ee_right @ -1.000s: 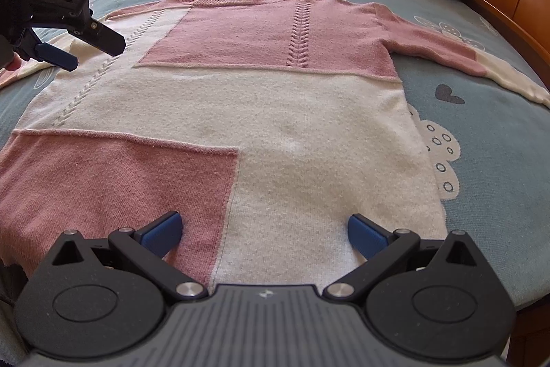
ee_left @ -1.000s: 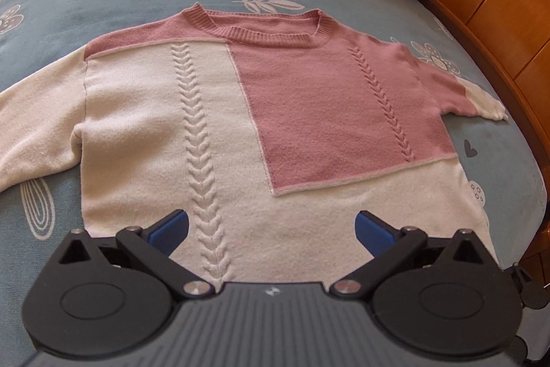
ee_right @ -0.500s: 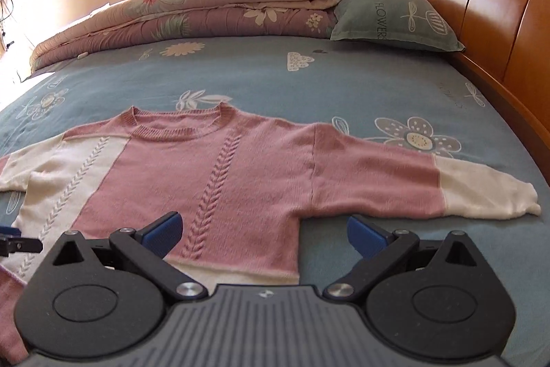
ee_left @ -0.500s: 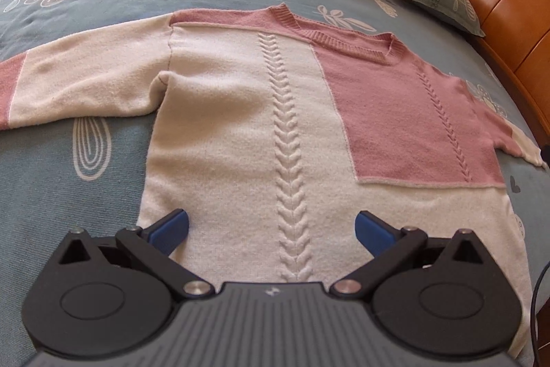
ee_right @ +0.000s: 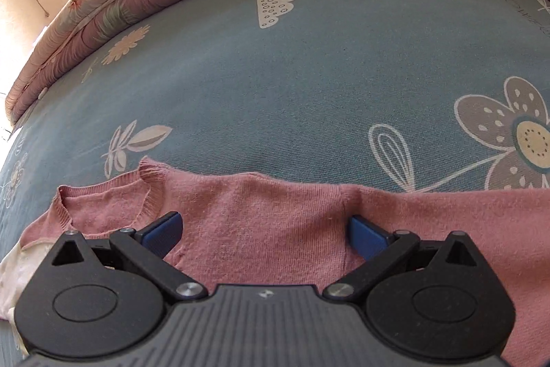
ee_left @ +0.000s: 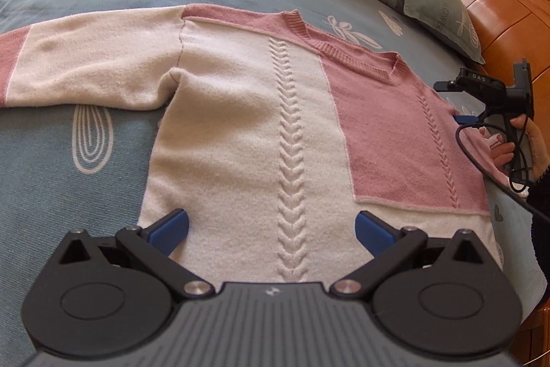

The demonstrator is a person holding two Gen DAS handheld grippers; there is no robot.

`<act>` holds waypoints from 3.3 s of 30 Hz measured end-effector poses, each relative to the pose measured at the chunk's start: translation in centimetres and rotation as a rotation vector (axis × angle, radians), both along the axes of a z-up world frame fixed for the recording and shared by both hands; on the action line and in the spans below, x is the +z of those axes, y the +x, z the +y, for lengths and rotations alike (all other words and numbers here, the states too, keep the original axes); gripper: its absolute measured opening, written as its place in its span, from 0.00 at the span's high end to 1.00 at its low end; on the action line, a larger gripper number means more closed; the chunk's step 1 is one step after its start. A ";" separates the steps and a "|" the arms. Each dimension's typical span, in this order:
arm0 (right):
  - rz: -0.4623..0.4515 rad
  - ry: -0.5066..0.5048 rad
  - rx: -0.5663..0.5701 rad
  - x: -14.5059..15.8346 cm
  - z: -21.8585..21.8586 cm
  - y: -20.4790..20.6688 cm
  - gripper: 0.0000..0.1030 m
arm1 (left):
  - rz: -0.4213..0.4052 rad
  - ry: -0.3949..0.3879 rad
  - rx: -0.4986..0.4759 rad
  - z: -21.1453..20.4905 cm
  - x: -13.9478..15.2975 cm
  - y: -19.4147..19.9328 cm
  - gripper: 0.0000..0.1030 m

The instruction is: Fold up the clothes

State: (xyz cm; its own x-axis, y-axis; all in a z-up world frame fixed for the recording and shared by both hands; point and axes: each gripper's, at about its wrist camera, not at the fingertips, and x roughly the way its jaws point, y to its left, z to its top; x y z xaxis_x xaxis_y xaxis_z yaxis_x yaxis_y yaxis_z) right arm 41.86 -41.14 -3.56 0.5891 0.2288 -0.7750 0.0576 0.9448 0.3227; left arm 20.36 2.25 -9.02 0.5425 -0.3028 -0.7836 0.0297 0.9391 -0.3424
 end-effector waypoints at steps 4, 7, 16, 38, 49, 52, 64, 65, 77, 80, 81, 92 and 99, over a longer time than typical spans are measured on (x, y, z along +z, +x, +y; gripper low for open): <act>0.024 -0.009 -0.022 0.4 -0.1 1.5 0.00 | -0.002 0.001 -0.004 0.0 0.0 0.1 0.01; 0.004 -0.001 -0.010 2.0 -0.3 0.3 0.00 | -0.007 -0.004 -0.002 0.2 0.0 0.0 0.01; -0.010 -0.121 0.093 0.0 3.5 0.5 0.00 | 0.000 0.031 -0.008 -0.4 0.1 0.1 0.01; -0.055 0.134 -0.283 2.7 -14.9 -10.7 0.00 | 0.009 0.156 -0.031 -2.3 -0.1 0.2 0.01; 0.078 0.048 -0.281 2.1 -13.3 -12.2 0.00 | 0.003 0.145 -0.036 -2.1 -0.1 0.1 0.01; 0.032 0.101 -0.307 2.3 -14.0 -10.4 0.00 | 0.006 0.150 -0.036 -2.2 0.0 0.0 0.01; 0.001 0.100 -0.368 2.9 -17.1 -12.1 0.00 | 0.028 0.116 -0.017 -1.9 0.4 0.2 0.01; -0.007 0.106 -0.388 2.8 -18.0 -11.7 0.00 | 0.031 0.098 -0.011 -1.7 0.5 0.2 0.01; -0.044 0.256 -0.461 1.3 -21.4 -13.5 0.00 | 0.012 0.080 -0.014 -2.4 1.3 0.7 0.01; -0.064 0.335 -0.351 1.7 -18.8 -10.9 0.00 | 0.013 0.091 -0.032 -3.3 1.6 0.7 0.01; -0.061 0.356 -0.318 1.5 -17.8 -10.0 0.00 | 0.014 0.098 -0.039 -3.5 1.6 0.7 0.01; -0.034 0.364 -0.201 -0.3 -17.5 -7.7 0.00 | 0.017 0.113 -0.061 -4.2 1.8 0.6 0.01; -0.094 0.476 -0.438 -0.7 -27.1 -13.8 0.00 | 0.034 0.102 -0.082 -5.1 1.3 0.7 0.01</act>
State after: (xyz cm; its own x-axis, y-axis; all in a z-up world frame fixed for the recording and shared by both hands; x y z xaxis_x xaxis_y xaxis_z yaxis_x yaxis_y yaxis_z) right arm 28.04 -68.25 -4.23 0.7657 0.2573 -0.5894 0.3565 0.5930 0.7220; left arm 21.09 -2.84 -7.77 0.4916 -0.2629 -0.8302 0.0981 0.9640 -0.2472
